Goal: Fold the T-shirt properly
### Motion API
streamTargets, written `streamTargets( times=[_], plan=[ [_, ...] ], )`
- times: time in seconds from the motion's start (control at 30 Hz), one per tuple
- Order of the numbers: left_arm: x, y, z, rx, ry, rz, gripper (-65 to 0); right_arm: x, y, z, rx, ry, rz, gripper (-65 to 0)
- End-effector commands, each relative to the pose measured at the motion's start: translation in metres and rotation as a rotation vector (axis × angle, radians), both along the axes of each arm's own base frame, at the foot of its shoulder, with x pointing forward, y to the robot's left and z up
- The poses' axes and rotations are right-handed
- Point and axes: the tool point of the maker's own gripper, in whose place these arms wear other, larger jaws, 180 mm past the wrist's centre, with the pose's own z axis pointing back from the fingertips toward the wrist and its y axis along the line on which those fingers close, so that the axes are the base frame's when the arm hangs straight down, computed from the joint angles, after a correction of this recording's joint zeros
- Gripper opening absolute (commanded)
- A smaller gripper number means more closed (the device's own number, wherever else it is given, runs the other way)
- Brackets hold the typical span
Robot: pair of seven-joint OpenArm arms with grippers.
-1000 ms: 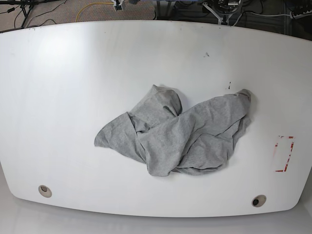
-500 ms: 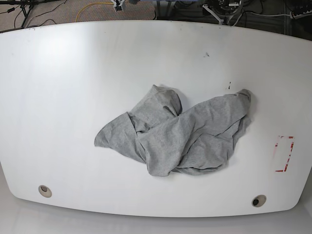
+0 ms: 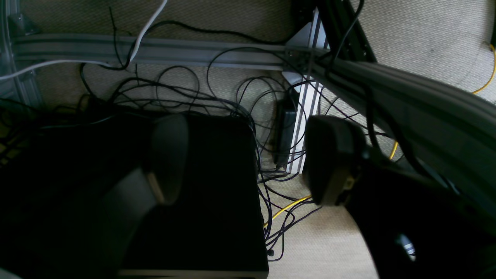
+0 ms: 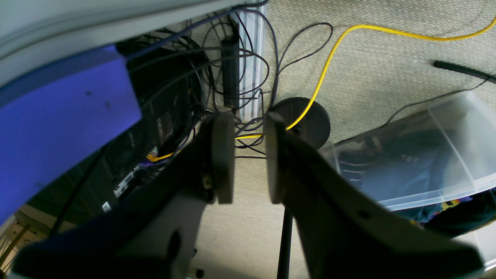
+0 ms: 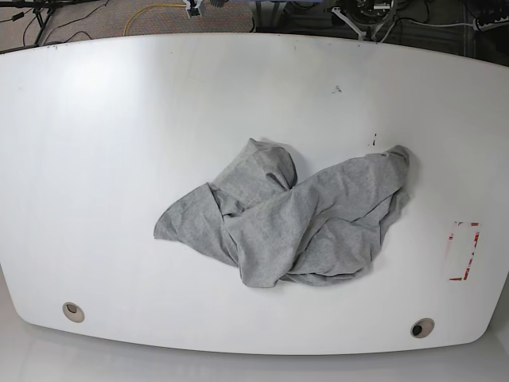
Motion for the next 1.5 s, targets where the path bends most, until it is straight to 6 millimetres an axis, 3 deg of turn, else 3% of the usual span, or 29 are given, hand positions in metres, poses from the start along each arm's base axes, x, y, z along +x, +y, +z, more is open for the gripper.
streamTargets(
  times=[0.0,1.47],
  plan=[
    [0.000,0.005,0.001,0.008,-0.008,0.002,-20.0,-0.006,0.003,0.001,0.008,0.000,-0.001,-51.5],
    [0.011,0.005,0.002,0.011,-0.032,0.008,-19.3,-0.007,0.003,0.001,0.006,0.007,-0.003,-51.5]
  ],
)
